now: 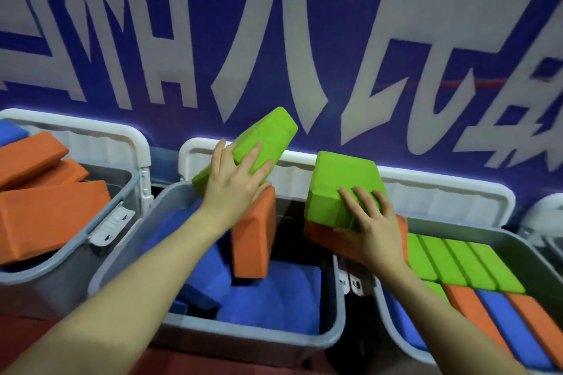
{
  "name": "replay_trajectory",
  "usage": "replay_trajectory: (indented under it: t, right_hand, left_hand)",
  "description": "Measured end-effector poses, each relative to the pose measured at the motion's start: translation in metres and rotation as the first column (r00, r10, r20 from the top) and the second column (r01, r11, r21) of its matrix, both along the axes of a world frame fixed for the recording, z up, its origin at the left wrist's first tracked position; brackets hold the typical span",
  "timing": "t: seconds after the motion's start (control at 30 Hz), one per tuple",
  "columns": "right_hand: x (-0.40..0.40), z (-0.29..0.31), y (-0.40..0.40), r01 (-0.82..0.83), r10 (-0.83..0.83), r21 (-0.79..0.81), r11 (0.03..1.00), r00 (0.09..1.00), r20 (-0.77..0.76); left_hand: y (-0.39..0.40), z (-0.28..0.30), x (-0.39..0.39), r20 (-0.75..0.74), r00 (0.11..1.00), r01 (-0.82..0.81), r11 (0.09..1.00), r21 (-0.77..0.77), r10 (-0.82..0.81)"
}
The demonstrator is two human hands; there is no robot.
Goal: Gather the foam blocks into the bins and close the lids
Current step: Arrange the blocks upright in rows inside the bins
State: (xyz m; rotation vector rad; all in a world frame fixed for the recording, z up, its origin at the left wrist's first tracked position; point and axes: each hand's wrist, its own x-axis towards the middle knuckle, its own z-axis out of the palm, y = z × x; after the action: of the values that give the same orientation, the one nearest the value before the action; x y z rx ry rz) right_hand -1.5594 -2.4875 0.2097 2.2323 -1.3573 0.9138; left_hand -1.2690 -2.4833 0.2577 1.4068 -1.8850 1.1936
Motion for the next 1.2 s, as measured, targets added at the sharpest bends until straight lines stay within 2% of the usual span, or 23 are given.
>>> replay_trajectory:
  t: [0.23, 0.4, 0.47, 0.53, 0.63, 0.7, 0.77, 0.9, 1.03, 1.1, 1.2]
  right_hand:
    - [-0.044, -0.036, -0.004, 0.105, -0.110, 0.106, 0.989, 0.993, 0.042]
    - [-0.055, -0.044, -0.003, 0.080, -0.074, 0.145, 0.986, 0.996, -0.046]
    - [-0.059, -0.036, -0.003, 0.068, -0.076, 0.175, 0.982, 0.996, 0.037]
    - [-0.065, -0.026, 0.000, 0.013, -0.047, 0.166, 0.986, 0.978, 0.204]
    - [-0.072, -0.011, 0.007, -0.046, -0.039, 0.170, 0.984, 0.886, 0.462]
    - [-0.070, -0.002, 0.011, -0.085, -0.030, 0.185, 0.979, 0.838, 0.546]
    - [-0.066, 0.000, 0.012, -0.122, -0.017, 0.211, 0.970, 0.830, 0.558]
    - [-0.061, -0.006, 0.012, -0.107, -0.015, 0.258, 0.960, 0.902, 0.431]
    - [-0.050, -0.004, 0.014, -0.036, -0.060, 0.285, 0.958, 0.945, 0.321]
    - [-0.044, -0.003, 0.015, -0.016, -0.087, 0.302, 0.953, 0.943, 0.322]
    - [-0.035, 0.001, 0.017, 0.017, -0.122, 0.331, 0.943, 0.946, 0.299]
  left_hand:
    - [-0.020, 0.011, -0.081, 0.059, 0.977, 0.206, 0.978, -0.031, -0.204]
    - [-0.030, 0.014, -0.116, 0.130, 0.950, 0.287, 0.958, -0.009, -0.284]
    - [-0.031, 0.015, -0.127, 0.156, 0.937, 0.312, 0.950, 0.025, -0.312]
    - [-0.031, 0.016, -0.140, 0.171, 0.922, 0.348, 0.937, 0.035, -0.348]
    - [-0.032, 0.015, -0.163, 0.189, 0.893, 0.406, 0.912, 0.058, -0.409]
    - [-0.034, 0.011, -0.173, 0.150, 0.882, 0.427, 0.892, 0.149, -0.447]
    - [-0.034, 0.003, -0.173, 0.064, 0.885, 0.431, 0.863, 0.263, -0.461]
    - [-0.033, -0.021, -0.150, -0.126, 0.883, 0.461, 0.781, 0.422, -0.453]
    - [-0.035, -0.024, -0.129, -0.265, 0.919, 0.394, 0.695, 0.601, -0.291]
    - [-0.039, -0.019, -0.123, -0.257, 0.951, 0.303, 0.656, 0.691, -0.169]
    - [-0.041, -0.012, -0.120, -0.227, 0.970, 0.227, 0.657, 0.719, -0.087]
